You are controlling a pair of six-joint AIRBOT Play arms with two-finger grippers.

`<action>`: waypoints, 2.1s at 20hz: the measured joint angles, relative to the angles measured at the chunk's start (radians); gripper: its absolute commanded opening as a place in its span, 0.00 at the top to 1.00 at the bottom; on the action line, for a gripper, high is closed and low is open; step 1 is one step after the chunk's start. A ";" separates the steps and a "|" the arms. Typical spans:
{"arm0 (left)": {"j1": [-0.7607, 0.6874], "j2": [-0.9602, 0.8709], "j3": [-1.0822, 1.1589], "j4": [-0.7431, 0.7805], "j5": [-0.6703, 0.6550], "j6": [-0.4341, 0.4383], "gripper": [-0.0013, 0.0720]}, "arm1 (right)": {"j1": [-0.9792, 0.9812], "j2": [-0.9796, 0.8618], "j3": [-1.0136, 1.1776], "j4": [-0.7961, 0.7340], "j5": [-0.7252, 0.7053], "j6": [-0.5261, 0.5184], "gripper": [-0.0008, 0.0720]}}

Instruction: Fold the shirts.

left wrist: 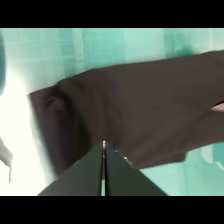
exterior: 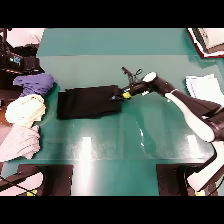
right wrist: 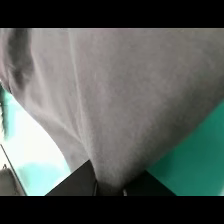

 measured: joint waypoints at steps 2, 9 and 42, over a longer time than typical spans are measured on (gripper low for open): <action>0.000 0.000 -0.006 -0.013 0.001 0.003 0.95 | -0.076 0.076 -0.047 -0.051 0.004 0.006 0.96; -0.097 0.000 -0.096 -0.073 0.096 0.005 0.95 | -0.507 0.369 -0.175 -0.225 -0.006 0.017 0.96; -0.267 -0.002 -0.123 -0.089 0.230 0.027 0.95 | -1.099 0.593 0.129 -0.683 0.333 0.217 0.91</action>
